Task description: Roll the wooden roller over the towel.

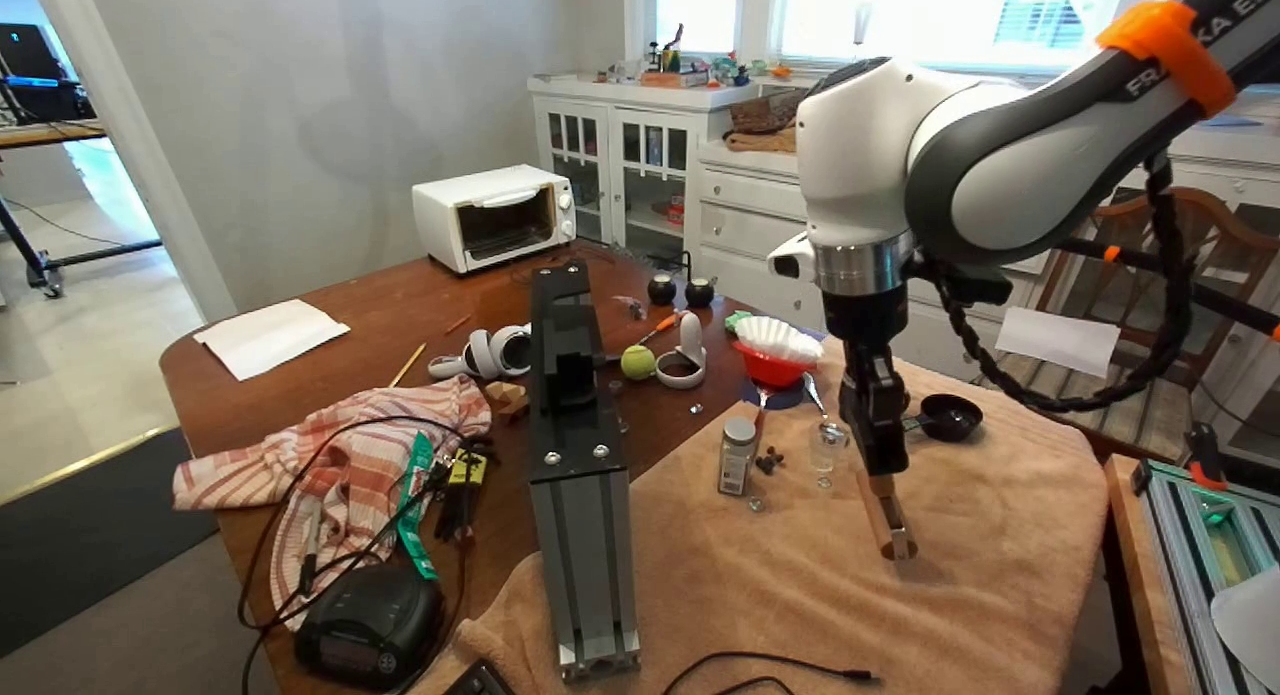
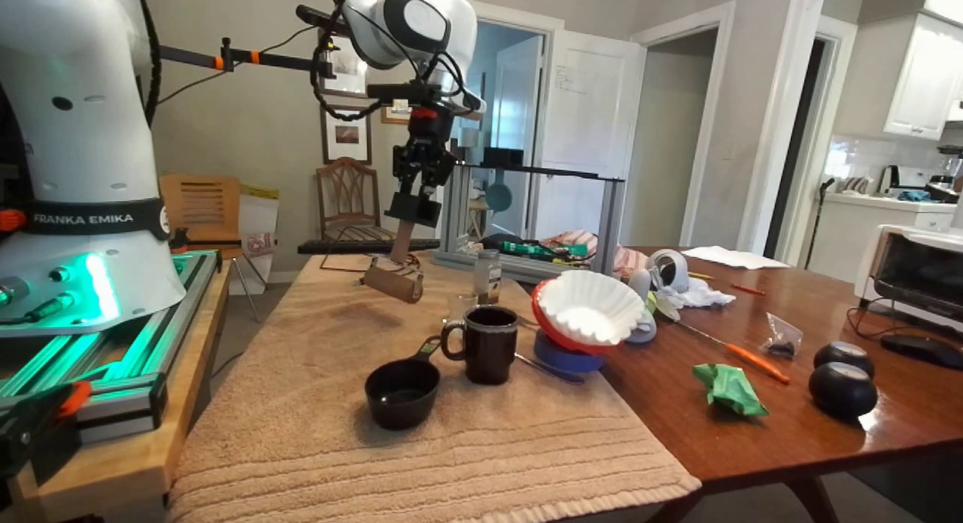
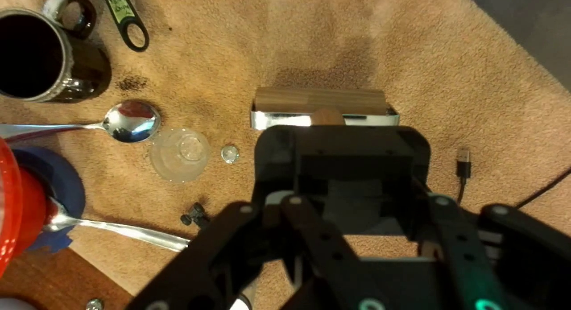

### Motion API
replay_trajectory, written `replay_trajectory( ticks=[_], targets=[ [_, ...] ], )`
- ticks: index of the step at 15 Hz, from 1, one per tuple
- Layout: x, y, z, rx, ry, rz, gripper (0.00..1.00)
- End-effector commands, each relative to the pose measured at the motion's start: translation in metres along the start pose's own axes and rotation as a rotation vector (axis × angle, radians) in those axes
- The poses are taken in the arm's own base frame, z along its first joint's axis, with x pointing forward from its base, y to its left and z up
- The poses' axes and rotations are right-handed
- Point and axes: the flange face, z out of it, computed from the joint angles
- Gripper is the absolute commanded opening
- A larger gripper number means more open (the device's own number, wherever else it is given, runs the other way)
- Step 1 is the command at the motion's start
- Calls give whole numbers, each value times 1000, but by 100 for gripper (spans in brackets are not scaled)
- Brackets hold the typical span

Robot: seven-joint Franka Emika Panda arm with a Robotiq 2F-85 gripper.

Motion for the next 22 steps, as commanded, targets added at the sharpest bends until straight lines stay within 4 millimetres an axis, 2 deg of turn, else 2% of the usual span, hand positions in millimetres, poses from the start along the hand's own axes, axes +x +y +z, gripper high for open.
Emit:
replay_trajectory(
  ticks=[1,3,7,9,11,12,13,15,19,20,22],
  targets=[
    [-35,-10,-45,-66,100,-11,22],
    [-40,-9,-72,-81,195,-22,22],
    [-37,-7,-130,-162,305,-100,22],
    [-27,-7,-158,-197,318,-149,22],
    [-13,-5,-183,-138,306,-213,22],
    [-10,-5,-182,-122,281,-226,22],
    [-24,-9,-172,-164,315,-178,47],
    [-17,-8,-181,-148,300,-202,47],
    [-10,-5,-175,-139,284,-212,47],
    [-10,-5,-175,-138,283,-212,22],
    [2,-1,-187,-192,287,-210,22]
  ],
)
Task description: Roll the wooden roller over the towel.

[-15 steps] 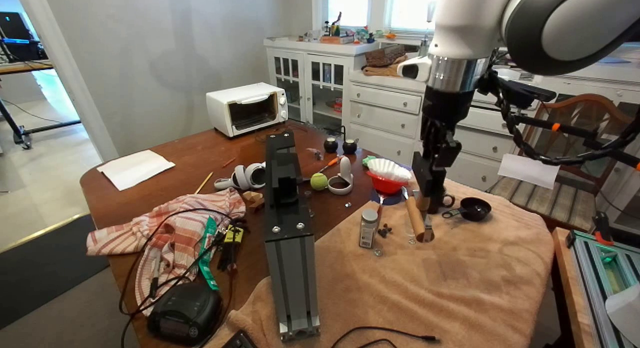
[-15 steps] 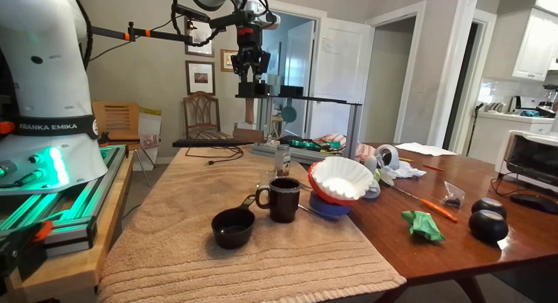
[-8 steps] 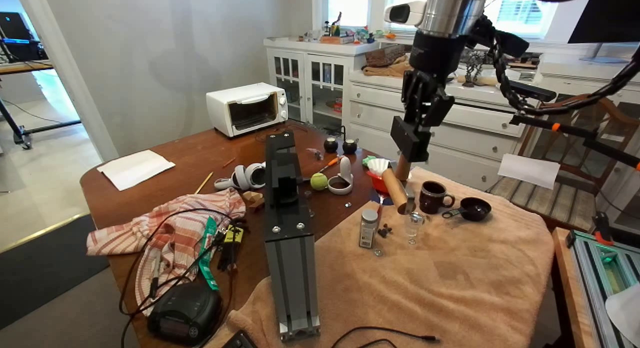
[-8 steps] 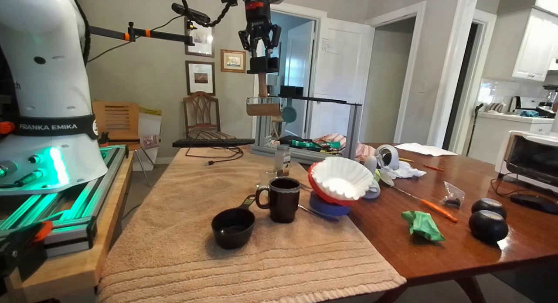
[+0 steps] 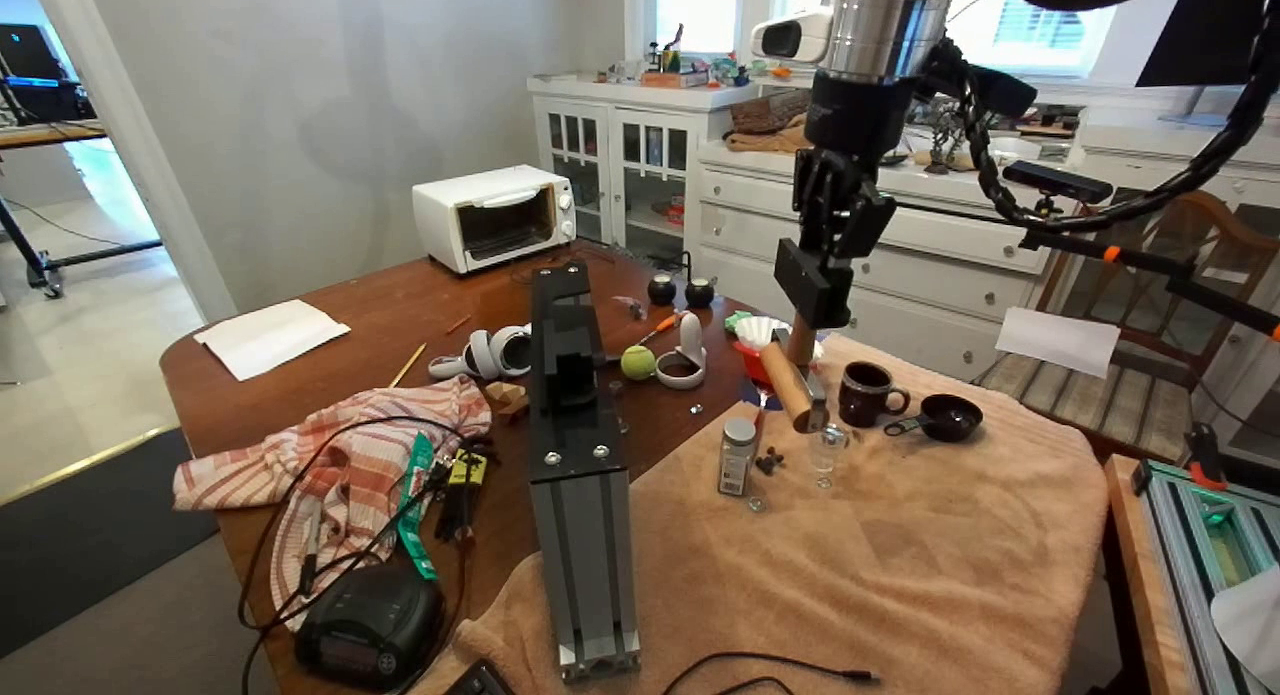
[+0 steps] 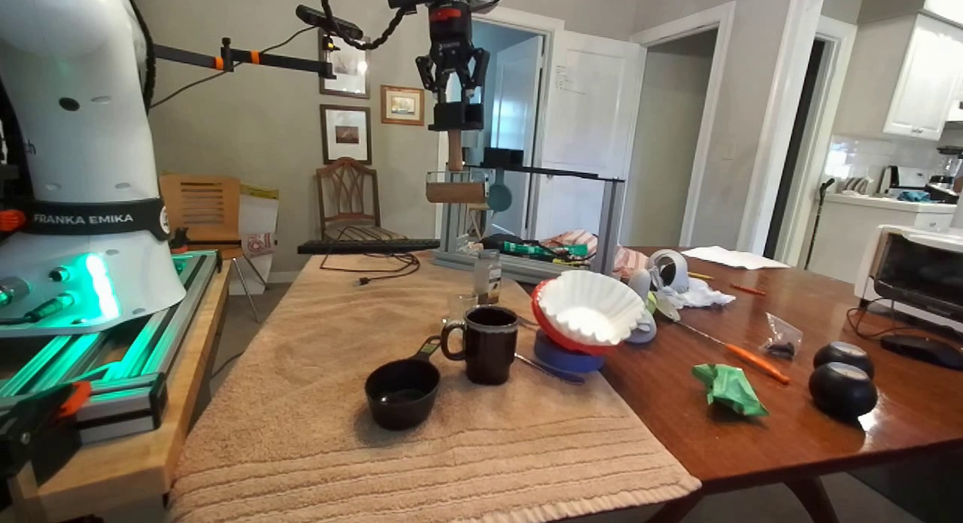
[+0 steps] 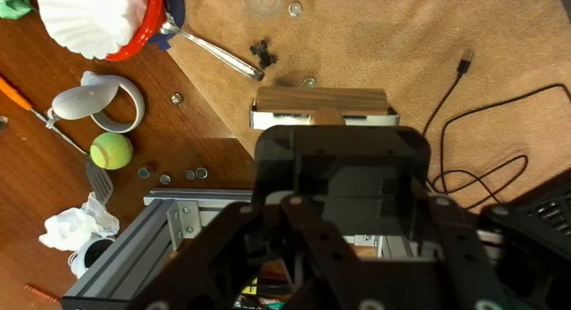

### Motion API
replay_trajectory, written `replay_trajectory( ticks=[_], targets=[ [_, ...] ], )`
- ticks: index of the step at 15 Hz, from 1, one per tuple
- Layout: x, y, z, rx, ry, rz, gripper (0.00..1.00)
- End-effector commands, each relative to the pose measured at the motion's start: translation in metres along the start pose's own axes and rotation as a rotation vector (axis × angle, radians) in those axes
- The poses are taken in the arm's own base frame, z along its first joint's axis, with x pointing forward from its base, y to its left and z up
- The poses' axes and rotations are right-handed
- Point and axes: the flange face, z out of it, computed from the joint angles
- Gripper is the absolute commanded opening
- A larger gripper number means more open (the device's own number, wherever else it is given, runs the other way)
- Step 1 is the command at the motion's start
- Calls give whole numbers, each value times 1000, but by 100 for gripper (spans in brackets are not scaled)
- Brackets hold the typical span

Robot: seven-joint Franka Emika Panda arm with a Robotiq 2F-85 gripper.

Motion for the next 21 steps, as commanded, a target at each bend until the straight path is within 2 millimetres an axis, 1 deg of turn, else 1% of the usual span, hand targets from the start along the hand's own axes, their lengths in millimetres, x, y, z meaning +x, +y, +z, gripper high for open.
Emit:
replay_trajectory(
  ticks=[1,3,5,8,10,13,15,17,19,21],
  targets=[
    [21,13,-12,-53,8,-28,22],
    [45,27,-18,-52,18,-96,22],
    [73,41,-25,-49,21,-173,22],
    [104,66,-24,-33,-7,-256,22],
    [120,80,-24,-15,-37,-265,22],
    [138,99,-23,-32,-60,-234,22],
    [156,107,-21,-49,-55,-230,22],
    [170,111,-18,-60,-56,-231,22],
    [179,115,-12,-62,-61,-218,22],
    [183,121,-5,-58,-63,-201,22]
  ],
)
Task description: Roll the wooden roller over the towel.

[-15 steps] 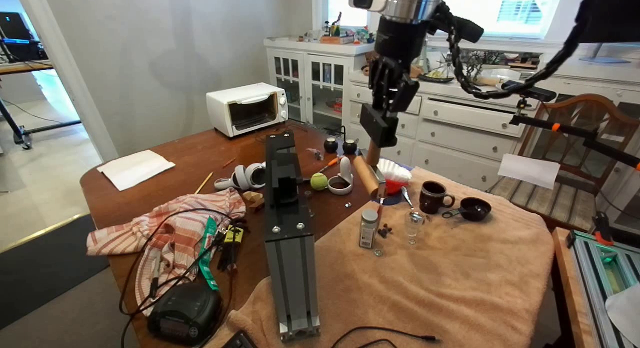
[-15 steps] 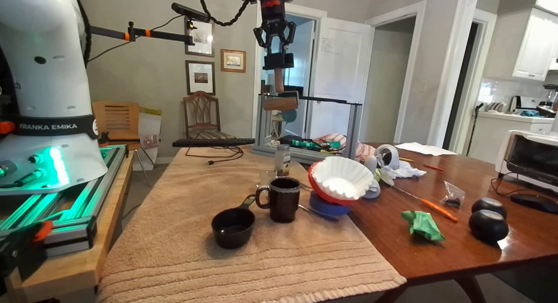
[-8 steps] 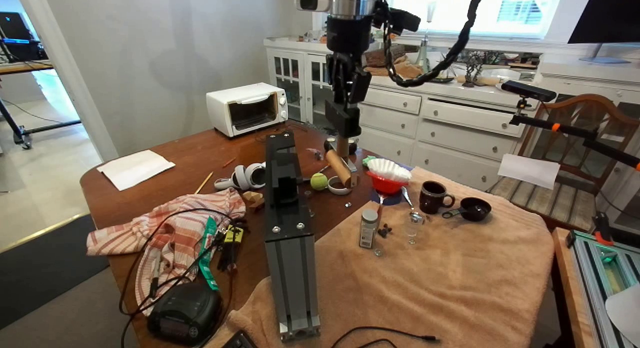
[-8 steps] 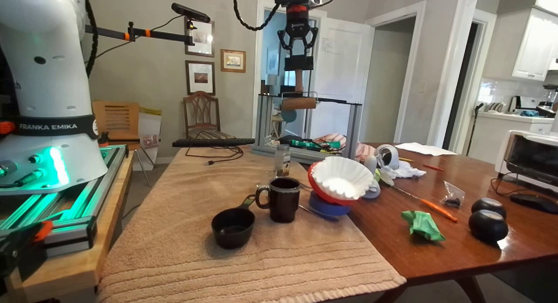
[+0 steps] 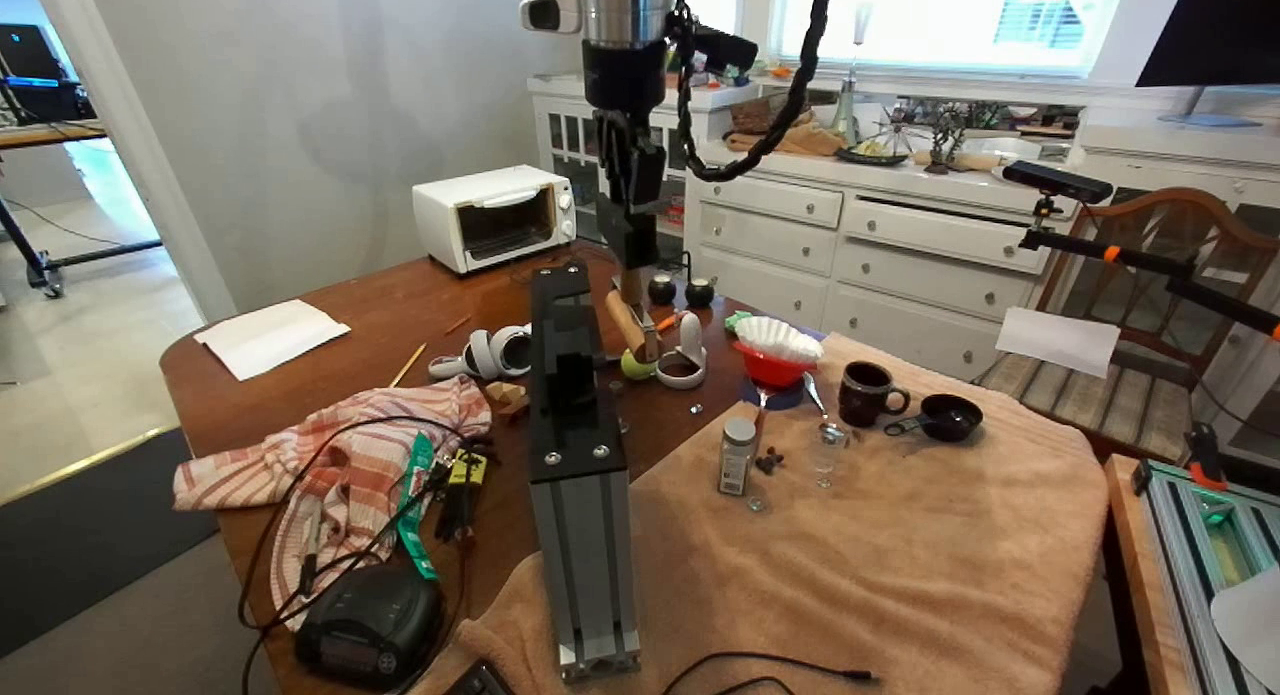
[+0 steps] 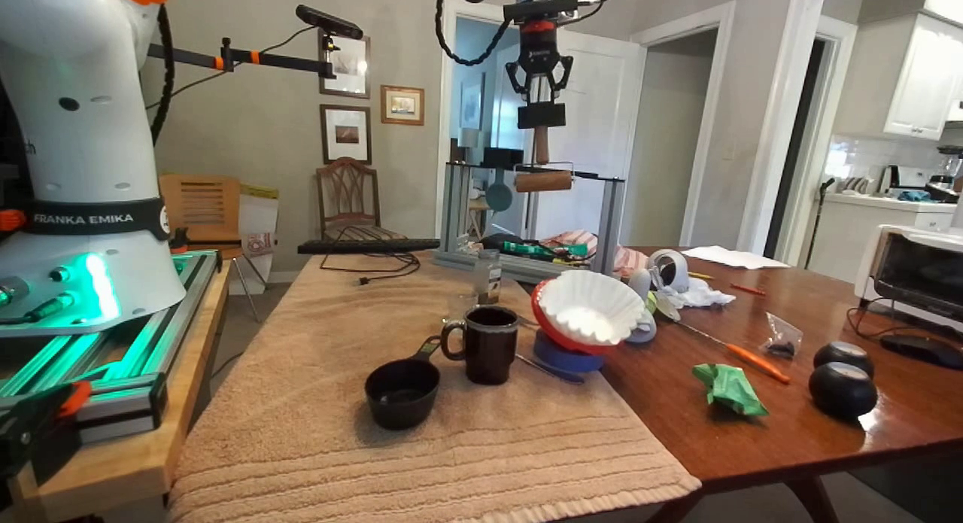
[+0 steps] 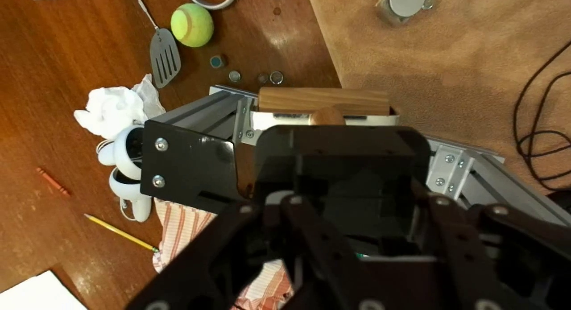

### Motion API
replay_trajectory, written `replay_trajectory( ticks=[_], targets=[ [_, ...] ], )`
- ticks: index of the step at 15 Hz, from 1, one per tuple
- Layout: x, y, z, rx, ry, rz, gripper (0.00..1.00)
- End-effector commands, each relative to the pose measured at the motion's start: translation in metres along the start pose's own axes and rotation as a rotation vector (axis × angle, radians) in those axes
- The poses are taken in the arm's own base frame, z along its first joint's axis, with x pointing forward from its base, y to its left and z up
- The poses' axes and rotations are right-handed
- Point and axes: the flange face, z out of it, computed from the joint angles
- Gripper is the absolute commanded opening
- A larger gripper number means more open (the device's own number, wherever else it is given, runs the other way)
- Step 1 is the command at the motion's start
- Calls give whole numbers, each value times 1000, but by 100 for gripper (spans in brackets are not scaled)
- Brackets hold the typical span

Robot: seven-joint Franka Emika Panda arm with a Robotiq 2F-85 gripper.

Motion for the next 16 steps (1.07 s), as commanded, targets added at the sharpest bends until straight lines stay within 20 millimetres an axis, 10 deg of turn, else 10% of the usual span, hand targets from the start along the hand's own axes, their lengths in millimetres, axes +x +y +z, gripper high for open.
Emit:
replay_trajectory(
  ticks=[1,16],
  targets=[
    [11,15,6,-8,-32,44,22],
    [19,51,43,14,-13,102,22]
  ],
)
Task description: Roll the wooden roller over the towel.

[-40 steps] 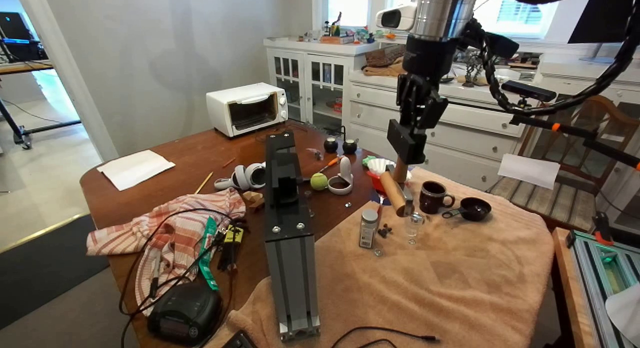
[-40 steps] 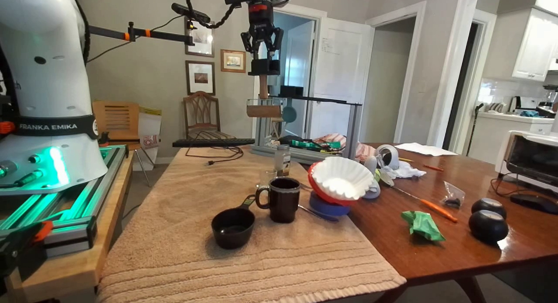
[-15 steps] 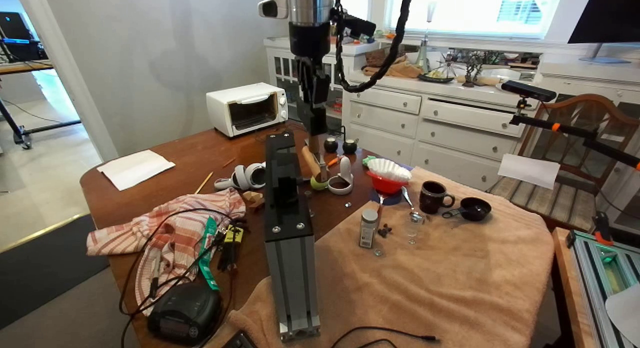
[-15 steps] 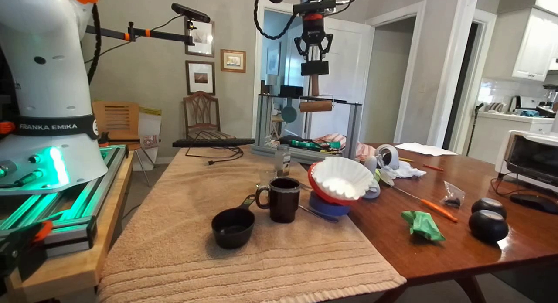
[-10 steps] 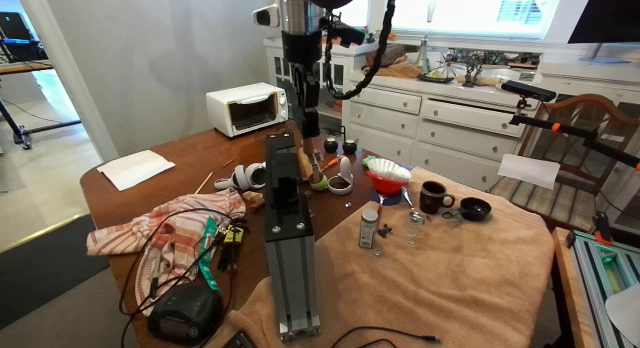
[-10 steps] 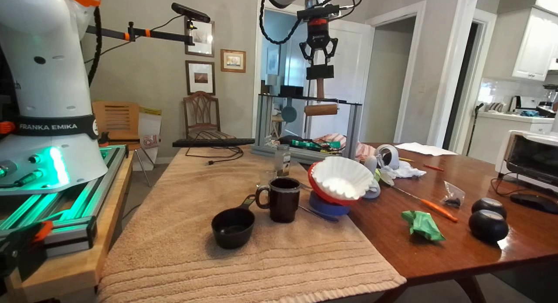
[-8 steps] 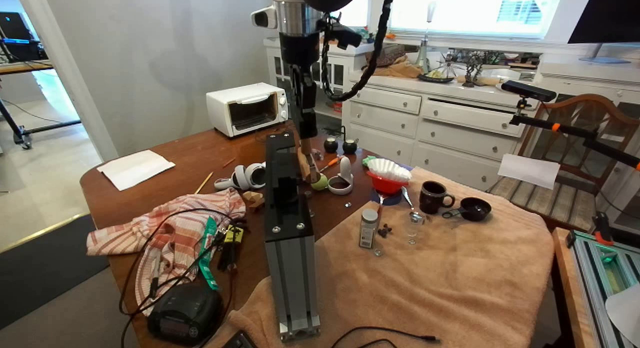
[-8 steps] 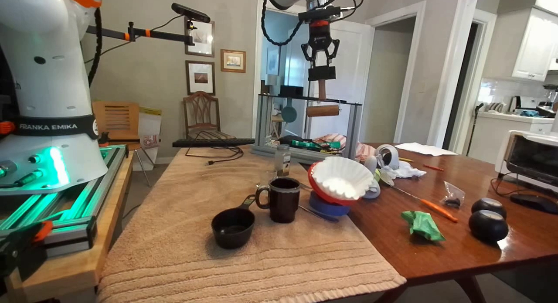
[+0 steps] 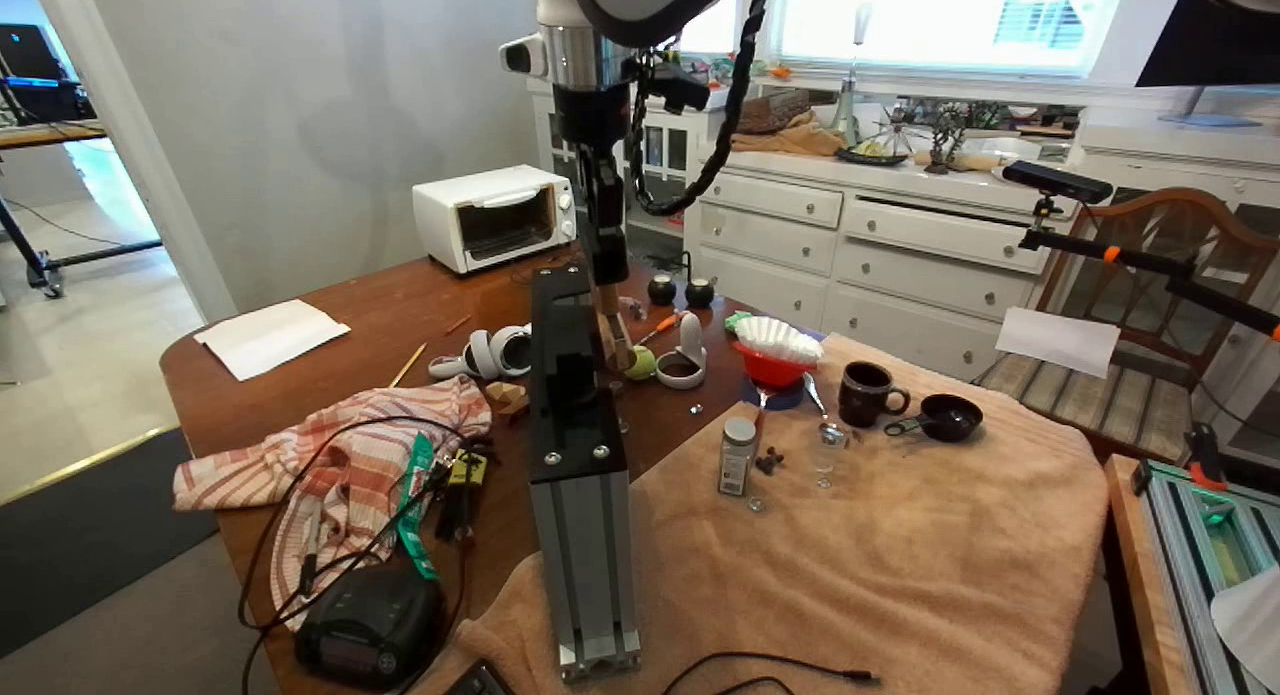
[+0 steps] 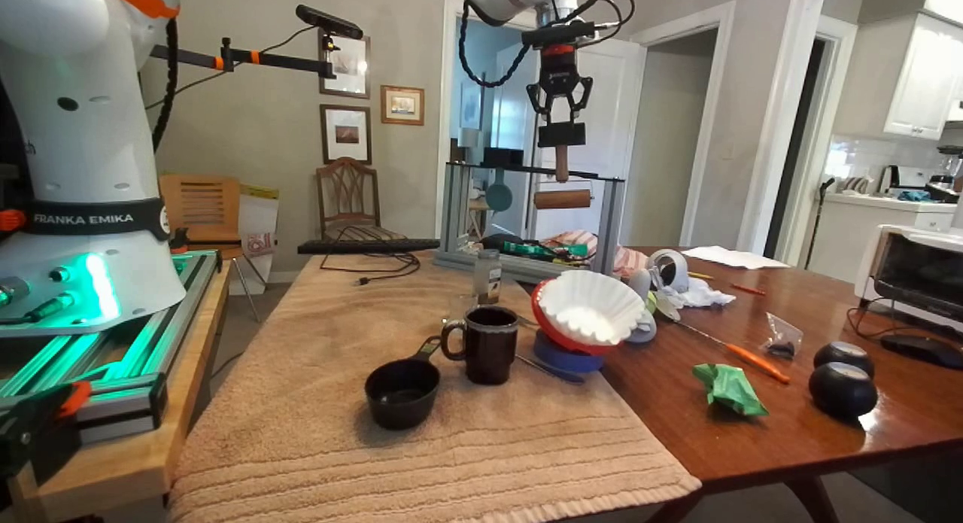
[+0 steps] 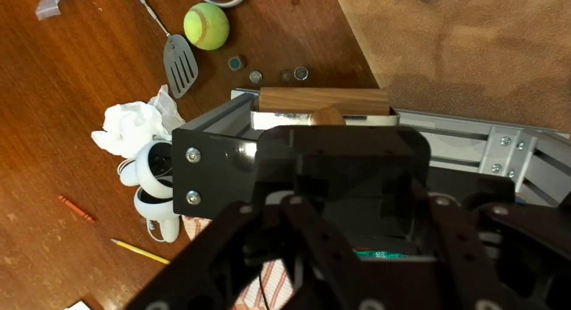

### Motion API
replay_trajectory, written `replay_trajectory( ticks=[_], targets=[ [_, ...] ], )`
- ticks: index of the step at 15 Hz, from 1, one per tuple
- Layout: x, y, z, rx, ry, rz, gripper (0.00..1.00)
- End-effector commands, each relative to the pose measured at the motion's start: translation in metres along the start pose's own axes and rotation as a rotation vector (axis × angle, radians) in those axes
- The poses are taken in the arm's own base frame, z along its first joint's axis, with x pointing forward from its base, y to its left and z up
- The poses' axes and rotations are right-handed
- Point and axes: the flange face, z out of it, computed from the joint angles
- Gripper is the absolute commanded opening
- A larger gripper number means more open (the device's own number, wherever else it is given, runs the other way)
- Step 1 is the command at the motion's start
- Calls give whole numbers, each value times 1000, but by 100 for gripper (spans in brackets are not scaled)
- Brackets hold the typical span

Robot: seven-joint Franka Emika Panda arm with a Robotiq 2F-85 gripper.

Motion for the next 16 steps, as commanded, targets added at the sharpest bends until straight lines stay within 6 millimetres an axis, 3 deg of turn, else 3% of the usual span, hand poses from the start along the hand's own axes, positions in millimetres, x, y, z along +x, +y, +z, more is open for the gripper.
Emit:
replay_trajectory(
  ticks=[1,8,16],
  targets=[
    [1,15,3,20,7,-16,22],
    [8,21,19,115,42,-162,22],
    [15,31,20,71,37,-97,22]
  ],
)
